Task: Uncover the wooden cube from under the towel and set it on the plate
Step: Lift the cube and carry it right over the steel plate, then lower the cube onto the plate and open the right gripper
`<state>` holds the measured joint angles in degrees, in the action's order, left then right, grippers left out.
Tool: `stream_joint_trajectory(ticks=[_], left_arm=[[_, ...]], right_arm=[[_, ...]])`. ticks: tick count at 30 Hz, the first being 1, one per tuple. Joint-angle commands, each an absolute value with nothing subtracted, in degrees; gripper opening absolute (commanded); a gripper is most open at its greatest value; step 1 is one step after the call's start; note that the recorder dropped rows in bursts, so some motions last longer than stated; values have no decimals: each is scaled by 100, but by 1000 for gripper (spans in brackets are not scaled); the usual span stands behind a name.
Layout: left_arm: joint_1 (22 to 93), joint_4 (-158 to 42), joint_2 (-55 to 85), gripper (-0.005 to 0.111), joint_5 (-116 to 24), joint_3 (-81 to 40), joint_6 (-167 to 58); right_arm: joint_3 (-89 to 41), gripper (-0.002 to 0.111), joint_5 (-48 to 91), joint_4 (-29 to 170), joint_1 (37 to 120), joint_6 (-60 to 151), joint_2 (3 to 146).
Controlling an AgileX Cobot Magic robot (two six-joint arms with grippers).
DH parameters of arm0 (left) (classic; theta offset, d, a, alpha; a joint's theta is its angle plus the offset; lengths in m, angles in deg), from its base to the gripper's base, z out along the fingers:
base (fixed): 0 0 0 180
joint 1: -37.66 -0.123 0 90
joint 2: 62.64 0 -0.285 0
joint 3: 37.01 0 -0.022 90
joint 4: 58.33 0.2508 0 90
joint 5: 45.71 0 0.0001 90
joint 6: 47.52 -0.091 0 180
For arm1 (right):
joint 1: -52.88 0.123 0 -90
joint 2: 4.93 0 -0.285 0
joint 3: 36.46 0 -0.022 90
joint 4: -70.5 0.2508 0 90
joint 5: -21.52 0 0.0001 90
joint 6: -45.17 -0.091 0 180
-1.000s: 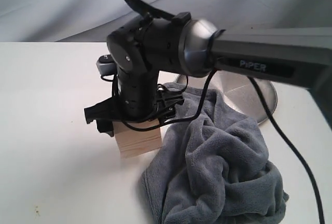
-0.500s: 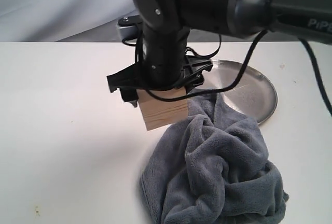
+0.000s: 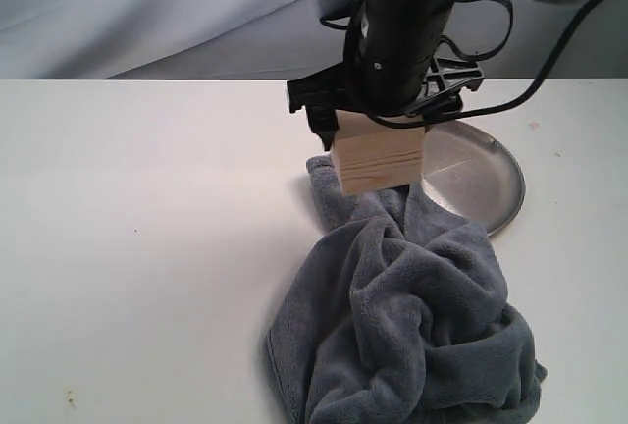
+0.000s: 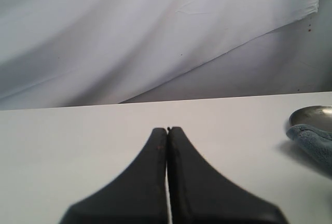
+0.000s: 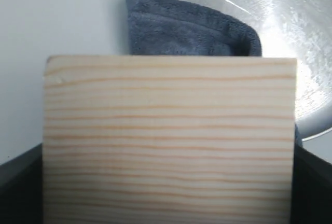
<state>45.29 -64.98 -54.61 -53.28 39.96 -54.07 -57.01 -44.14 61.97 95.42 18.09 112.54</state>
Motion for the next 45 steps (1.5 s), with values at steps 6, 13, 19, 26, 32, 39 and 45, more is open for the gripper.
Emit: stream_joint_trajectory(ticks=[6,13,19,26,32,39,45], left_arm=[[4556,-6507,-5485,0,-5327,4021,-5393],[4556,-6507,-5485,0,-5327,4021,-5393],[4556,-6507,-5485,0,-5327,4021,-5393],[4556,-6507,-5485,0,-5327,4021,-5393],[4556,-6507,-5485,0,-5327,4021,-5393],[4556,-6507,-5485,0,-5327,4021,-5393],[4556,-6507,-5485,0,-5327,4021,-5393]], right_arm=[[-5728,0,-4331,6202,8809,2081,11140],[-5728,0,-4060,6216,8361,2204,11140],[-5728,0,-3839,6157,8132,2288,11328],[-5735,0,-3357,6006,8067,2288,11667],[-5900,0,-3202,6114,7907,2288,12033],[-6291,0,-3162,6346,7733,2288,12407],[-6630,0,-3138,6391,7733,2335,12691]])
